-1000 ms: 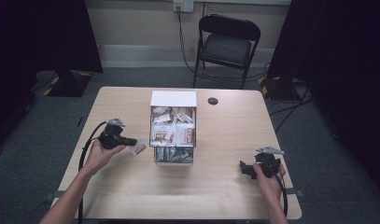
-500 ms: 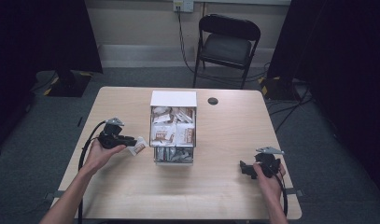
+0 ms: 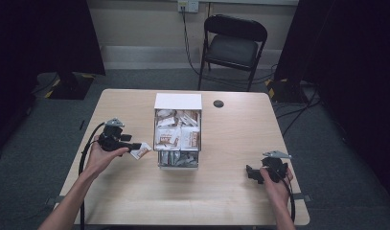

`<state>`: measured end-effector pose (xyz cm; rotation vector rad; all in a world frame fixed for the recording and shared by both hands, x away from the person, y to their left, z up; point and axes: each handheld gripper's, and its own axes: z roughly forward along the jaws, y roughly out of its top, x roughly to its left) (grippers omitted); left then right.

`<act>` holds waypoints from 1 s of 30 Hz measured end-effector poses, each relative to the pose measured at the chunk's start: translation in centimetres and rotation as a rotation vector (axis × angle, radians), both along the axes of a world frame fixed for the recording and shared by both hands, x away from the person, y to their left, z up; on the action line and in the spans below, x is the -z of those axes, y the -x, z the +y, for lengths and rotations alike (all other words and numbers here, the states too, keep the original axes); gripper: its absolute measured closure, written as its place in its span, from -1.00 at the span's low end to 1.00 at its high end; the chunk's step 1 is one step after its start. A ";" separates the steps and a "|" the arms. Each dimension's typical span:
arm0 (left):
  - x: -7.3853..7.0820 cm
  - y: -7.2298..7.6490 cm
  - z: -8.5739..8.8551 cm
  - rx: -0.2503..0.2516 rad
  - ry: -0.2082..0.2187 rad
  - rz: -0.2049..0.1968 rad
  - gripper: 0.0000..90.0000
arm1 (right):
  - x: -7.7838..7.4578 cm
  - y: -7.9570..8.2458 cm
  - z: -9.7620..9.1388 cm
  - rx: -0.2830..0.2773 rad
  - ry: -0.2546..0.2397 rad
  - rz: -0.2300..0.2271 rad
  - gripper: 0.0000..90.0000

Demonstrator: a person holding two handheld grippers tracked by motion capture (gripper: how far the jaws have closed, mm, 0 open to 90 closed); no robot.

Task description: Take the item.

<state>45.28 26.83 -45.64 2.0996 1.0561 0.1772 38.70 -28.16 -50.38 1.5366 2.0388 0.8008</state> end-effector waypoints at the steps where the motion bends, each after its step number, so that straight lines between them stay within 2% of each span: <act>1: -0.1 0.1 0.0 0.002 -0.012 0.002 -0.28 | 0.0 0.0 0.0 0.000 0.000 0.000 -1.00; 4: -0.6 0.7 0.1 0.009 -0.058 0.014 -0.46 | 0.0 0.0 0.0 0.000 0.000 0.000 -1.00; 5: -0.8 1.0 0.5 0.017 -0.054 0.017 -0.50 | 0.0 0.0 0.0 0.000 0.000 0.000 -1.00; 7: -1.2 1.7 1.1 -0.010 -0.034 0.004 -0.50 | 0.0 0.0 0.0 0.000 0.000 0.000 -1.00; 10: -1.4 2.6 1.8 -0.017 -0.050 0.004 -0.54 | 0.0 0.0 0.0 0.000 0.000 0.000 -1.00; 13: -1.7 3.3 2.6 -0.024 -0.036 0.004 -0.57 | 0.0 0.0 0.0 0.000 0.000 0.000 -1.00; 15: -1.9 3.8 2.9 -0.028 -0.049 0.003 -0.62 | 0.0 0.0 0.0 0.000 0.000 0.000 -1.00; 20: -2.0 4.9 3.8 -0.040 -0.083 -0.004 -0.61 | 0.0 0.0 0.0 0.000 0.000 0.000 -1.00; 25: -1.2 5.7 5.2 -0.131 -0.126 0.027 -0.59 | 0.0 0.0 0.0 0.000 0.000 0.000 -1.00; 30: 0.6 6.4 6.8 -0.204 -0.137 0.040 -0.60 | 0.0 0.0 0.0 0.000 0.000 0.000 -1.00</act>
